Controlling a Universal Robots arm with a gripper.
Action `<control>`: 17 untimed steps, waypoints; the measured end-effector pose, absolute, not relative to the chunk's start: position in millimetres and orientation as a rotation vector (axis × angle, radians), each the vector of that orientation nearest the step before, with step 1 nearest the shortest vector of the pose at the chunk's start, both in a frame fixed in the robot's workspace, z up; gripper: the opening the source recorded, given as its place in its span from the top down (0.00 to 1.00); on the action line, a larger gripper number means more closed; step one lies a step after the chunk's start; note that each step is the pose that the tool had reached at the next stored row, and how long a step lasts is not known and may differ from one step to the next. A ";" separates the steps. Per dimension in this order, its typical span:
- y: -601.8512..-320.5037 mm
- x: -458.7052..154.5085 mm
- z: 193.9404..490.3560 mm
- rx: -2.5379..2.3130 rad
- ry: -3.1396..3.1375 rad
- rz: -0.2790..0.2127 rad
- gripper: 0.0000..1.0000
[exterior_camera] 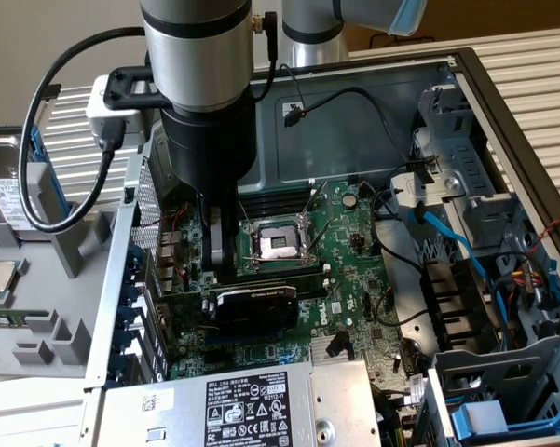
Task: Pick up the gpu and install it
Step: 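Insert the gpu into the slot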
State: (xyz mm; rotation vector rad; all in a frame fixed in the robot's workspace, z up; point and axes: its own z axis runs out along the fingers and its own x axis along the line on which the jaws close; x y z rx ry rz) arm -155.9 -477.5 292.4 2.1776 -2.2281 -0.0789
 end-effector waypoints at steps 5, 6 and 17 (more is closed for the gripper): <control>-477.1 -155.9 292.2 2.177 -2.228 -0.079 0.89; -477.1 -155.9 292.2 2.177 -2.228 -0.079 0.89; -474.7 -164.7 283.4 2.163 -2.242 -0.079 0.89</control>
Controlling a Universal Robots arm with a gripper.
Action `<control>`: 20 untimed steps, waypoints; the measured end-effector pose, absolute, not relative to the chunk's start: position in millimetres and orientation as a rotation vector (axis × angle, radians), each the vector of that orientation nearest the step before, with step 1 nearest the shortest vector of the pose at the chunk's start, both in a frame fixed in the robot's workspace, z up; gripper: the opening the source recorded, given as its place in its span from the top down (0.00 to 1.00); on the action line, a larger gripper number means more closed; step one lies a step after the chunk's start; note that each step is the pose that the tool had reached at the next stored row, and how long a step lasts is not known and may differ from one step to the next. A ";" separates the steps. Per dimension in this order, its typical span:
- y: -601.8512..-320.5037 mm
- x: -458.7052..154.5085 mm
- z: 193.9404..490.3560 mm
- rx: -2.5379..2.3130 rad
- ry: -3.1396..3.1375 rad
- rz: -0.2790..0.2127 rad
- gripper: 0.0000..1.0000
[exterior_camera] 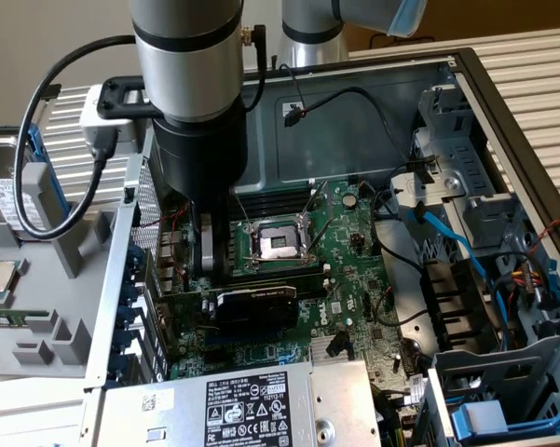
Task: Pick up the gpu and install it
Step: 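Insert the gpu into the slot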
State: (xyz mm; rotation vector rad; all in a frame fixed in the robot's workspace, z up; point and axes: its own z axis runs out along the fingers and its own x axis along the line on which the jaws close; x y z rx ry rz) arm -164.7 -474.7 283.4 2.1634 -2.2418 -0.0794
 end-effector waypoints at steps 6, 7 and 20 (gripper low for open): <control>-474.1 -168.3 280.1 2.157 -2.248 -0.080 0.89; -474.0 -168.7 279.4 2.157 -2.248 -0.080 0.89; -472.0 -172.0 274.6 2.151 -2.249 -0.078 0.89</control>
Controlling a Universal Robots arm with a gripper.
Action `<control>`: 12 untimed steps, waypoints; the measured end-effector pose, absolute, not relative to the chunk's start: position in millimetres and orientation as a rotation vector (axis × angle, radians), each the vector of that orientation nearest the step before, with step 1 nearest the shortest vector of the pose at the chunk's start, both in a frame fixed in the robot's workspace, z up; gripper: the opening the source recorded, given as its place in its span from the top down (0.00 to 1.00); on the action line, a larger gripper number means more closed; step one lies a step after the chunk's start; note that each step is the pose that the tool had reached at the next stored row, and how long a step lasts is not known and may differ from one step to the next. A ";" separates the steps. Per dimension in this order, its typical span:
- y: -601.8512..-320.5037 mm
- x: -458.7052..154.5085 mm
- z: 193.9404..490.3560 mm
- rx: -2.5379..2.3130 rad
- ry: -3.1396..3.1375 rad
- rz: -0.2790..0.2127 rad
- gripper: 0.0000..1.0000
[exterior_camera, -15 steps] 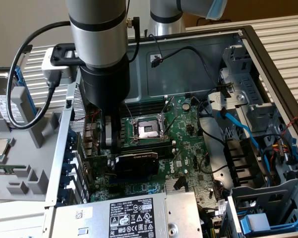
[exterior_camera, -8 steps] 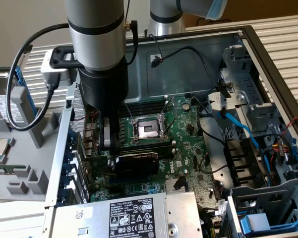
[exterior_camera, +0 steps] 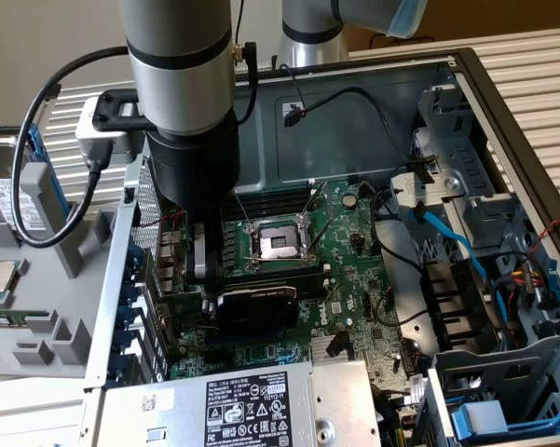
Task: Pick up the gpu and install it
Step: 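Press down on the gpu until it lock into place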
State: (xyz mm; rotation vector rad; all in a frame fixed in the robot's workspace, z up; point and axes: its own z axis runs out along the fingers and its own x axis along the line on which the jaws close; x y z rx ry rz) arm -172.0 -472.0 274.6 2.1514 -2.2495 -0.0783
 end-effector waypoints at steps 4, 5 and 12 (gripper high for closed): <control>-472.6 -172.1 274.7 2.145 -2.246 -0.086 0.89; -473.0 -172.0 274.7 2.144 -2.246 -0.087 0.89; -474.6 -169.2 274.7 2.137 -2.251 -0.088 0.89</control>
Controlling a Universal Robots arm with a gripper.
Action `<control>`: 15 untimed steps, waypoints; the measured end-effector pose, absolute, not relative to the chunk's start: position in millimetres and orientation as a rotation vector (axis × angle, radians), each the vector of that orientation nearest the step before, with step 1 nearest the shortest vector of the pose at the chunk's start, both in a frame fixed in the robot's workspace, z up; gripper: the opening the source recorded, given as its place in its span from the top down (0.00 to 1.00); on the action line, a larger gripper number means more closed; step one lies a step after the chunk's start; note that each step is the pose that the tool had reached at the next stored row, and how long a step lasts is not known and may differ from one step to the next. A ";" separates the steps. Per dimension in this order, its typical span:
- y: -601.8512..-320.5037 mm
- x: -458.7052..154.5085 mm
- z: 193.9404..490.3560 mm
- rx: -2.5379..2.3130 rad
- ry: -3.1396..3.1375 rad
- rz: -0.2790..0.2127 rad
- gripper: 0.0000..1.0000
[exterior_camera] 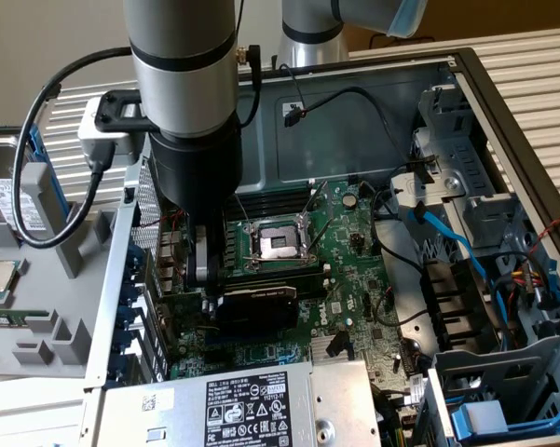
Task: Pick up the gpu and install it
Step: 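Press down on the gpu until it lock into place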
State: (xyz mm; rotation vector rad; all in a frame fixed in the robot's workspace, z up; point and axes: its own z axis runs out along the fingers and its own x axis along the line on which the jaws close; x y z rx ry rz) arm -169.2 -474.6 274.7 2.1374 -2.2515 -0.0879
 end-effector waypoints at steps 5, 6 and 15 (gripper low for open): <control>-474.3 -169.1 274.7 2.137 -2.252 -0.088 0.89; -474.2 -169.1 274.7 2.137 -2.252 -0.088 0.89; -473.8 -170.3 274.7 2.137 -2.252 -0.088 0.89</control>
